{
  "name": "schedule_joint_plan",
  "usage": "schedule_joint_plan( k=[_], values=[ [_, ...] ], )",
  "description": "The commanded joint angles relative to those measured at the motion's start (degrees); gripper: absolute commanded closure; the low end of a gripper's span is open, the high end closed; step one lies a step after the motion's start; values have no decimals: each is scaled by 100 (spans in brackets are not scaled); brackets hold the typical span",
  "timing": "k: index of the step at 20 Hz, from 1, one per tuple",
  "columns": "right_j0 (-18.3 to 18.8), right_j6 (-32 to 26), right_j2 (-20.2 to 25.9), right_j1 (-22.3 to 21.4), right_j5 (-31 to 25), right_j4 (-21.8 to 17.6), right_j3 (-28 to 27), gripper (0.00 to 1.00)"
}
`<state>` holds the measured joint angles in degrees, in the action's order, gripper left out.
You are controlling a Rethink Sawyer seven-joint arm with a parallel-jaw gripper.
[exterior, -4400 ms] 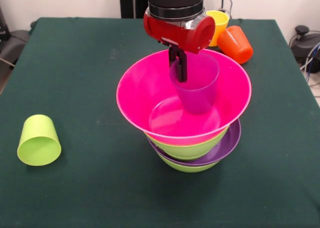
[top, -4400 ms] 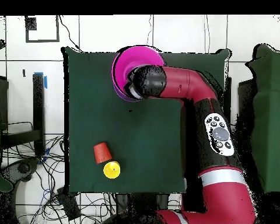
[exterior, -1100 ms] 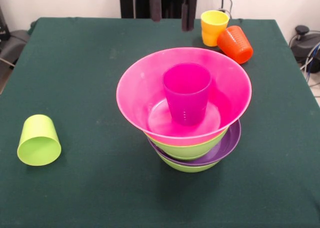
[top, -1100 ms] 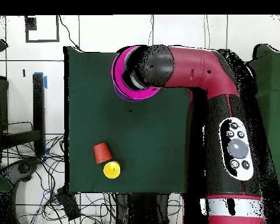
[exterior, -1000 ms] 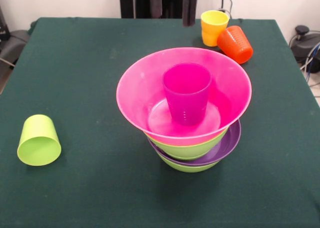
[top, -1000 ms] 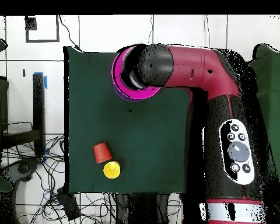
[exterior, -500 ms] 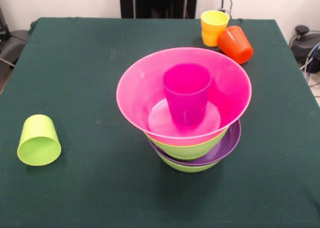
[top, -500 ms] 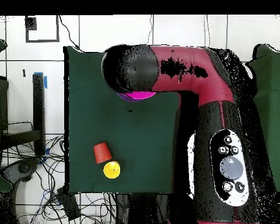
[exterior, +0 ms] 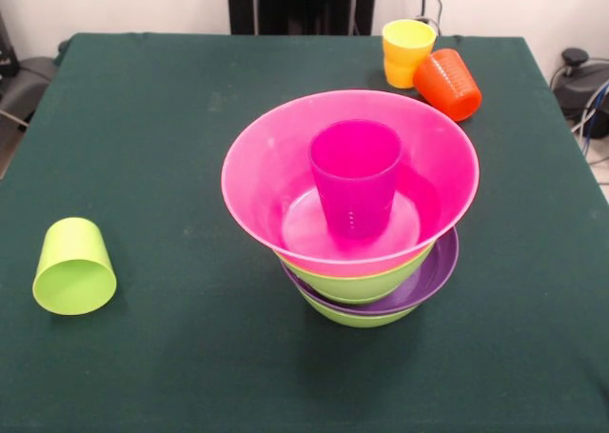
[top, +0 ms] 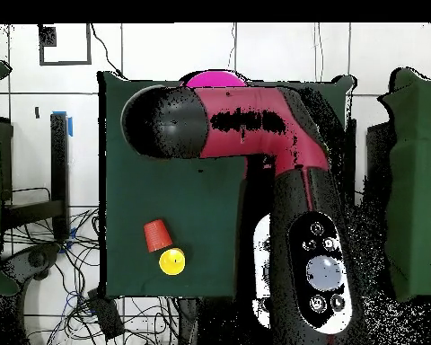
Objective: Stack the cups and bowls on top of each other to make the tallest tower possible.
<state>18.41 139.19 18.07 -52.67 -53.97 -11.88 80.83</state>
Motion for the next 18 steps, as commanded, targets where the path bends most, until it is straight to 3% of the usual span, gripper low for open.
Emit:
schedule_joint_plan(
  k=[1,10,18],
  values=[
    [-245,329,-221,64,296,-114,995,0],
    [-494,755,-533,-30,760,-69,1410,0],
    [-655,941,-780,122,1656,34,1889,0]
  ],
)
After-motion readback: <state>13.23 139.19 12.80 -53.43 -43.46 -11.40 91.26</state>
